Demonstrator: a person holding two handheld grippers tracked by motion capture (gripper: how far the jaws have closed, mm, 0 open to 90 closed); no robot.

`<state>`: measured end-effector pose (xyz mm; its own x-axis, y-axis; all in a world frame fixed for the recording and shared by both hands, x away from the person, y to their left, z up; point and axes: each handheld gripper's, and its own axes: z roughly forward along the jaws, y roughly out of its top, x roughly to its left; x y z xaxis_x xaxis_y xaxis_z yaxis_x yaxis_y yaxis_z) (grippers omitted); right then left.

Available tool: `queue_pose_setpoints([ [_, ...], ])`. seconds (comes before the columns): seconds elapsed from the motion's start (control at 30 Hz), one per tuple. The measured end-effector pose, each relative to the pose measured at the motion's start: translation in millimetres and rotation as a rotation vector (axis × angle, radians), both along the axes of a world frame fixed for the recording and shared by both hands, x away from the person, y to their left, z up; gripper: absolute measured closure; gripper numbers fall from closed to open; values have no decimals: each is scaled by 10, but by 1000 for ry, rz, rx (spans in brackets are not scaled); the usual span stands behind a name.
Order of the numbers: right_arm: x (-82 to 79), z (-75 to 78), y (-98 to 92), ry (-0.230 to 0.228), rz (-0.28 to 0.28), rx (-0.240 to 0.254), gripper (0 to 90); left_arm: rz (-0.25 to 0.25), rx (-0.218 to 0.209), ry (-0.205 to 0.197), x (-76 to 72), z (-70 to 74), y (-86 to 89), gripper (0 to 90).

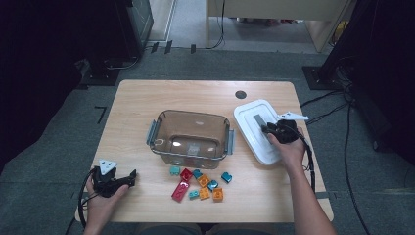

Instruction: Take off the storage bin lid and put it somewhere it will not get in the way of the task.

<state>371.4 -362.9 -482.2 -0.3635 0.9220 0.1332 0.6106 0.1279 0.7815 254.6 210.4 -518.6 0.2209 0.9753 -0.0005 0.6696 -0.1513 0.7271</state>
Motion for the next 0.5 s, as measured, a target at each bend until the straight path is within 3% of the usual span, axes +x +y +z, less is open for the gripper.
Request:
queue_pose_setpoints([
  [0.3, 19, -263, -20, 50, -30, -32, 679, 0, 0, 0, 0, 0, 0, 97],
  [0.4, 23, -270, -15, 45, -31, -33, 679, 0, 0, 0, 0, 0, 0, 97],
  [0.5, 19, -266, 22, 40, -31, -65, 675, 0, 0, 0, 0, 0, 0, 98],
])
